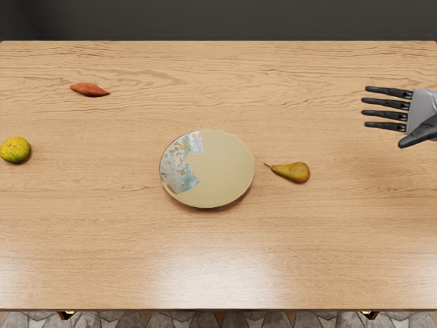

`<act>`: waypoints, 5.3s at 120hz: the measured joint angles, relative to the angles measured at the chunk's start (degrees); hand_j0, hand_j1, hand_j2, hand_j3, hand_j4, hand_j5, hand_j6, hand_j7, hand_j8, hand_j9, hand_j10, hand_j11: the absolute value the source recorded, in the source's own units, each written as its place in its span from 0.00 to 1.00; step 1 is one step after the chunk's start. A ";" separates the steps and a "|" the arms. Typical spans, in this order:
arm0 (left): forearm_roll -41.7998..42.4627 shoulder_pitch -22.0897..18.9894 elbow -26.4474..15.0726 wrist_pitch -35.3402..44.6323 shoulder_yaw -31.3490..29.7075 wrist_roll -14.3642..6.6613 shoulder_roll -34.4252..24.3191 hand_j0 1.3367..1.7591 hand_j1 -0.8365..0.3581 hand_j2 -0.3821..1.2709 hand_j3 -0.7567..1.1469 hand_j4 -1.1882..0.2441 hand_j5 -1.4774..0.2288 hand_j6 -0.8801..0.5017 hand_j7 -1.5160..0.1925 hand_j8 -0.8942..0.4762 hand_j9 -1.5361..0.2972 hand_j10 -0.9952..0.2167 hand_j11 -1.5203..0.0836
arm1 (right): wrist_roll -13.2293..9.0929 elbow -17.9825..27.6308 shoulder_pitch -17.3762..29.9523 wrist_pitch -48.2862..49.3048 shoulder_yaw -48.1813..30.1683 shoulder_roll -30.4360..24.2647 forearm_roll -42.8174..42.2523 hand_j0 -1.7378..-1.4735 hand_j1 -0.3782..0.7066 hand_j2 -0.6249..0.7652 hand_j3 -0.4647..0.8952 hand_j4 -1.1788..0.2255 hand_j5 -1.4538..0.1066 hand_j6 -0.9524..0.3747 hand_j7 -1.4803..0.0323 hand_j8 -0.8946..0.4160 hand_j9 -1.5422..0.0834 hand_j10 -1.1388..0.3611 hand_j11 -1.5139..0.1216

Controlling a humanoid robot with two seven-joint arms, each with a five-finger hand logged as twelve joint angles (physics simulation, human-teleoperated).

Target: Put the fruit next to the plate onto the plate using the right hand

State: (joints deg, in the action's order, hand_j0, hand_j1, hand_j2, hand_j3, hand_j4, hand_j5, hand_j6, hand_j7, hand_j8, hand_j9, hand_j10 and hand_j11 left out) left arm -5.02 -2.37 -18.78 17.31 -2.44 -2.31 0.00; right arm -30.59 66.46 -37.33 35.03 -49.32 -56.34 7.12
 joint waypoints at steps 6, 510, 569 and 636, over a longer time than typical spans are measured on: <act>0.00 0.03 -0.01 0.00 0.00 -0.02 0.00 0.76 0.99 0.23 0.40 0.83 0.86 0.63 0.88 0.65 0.83 0.82 0.94 | 0.00 -0.07 0.02 0.00 0.01 -0.03 0.04 0.30 0.03 0.45 0.34 0.84 0.93 0.72 0.98 0.68 0.95 0.76 0.93; 0.01 0.00 -0.01 0.00 -0.01 0.02 0.00 0.76 0.99 0.23 0.40 0.83 0.86 0.63 0.88 0.65 0.83 0.82 0.94 | -4.44 18.00 -19.35 -61.88 47.32 27.69 -70.80 0.31 0.61 0.46 0.34 0.44 0.46 0.30 0.50 0.30 0.50 0.43 0.48; 0.01 0.00 -0.02 0.00 -0.01 0.00 0.00 0.76 0.99 0.23 0.40 0.83 0.86 0.63 0.88 0.65 0.83 0.82 0.94 | -4.46 18.00 -20.60 -61.60 46.59 27.44 -70.38 0.31 0.63 0.67 0.34 0.34 0.33 0.26 0.36 0.27 0.37 0.40 0.35; 0.01 0.00 -0.02 0.00 -0.02 0.00 0.00 0.76 0.99 0.23 0.40 0.83 0.86 0.63 0.88 0.65 0.83 0.82 0.94 | -4.50 18.00 -22.86 -56.29 37.61 25.93 -68.97 0.31 0.63 0.69 0.34 0.33 0.30 0.26 0.34 0.29 0.35 0.41 0.33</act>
State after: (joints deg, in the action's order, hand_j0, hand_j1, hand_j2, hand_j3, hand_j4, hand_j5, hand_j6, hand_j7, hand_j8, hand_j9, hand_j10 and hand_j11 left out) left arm -5.02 -2.37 -18.80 17.31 -2.46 -2.31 0.00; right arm -35.09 84.46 -60.19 -21.26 -11.71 -30.42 -61.84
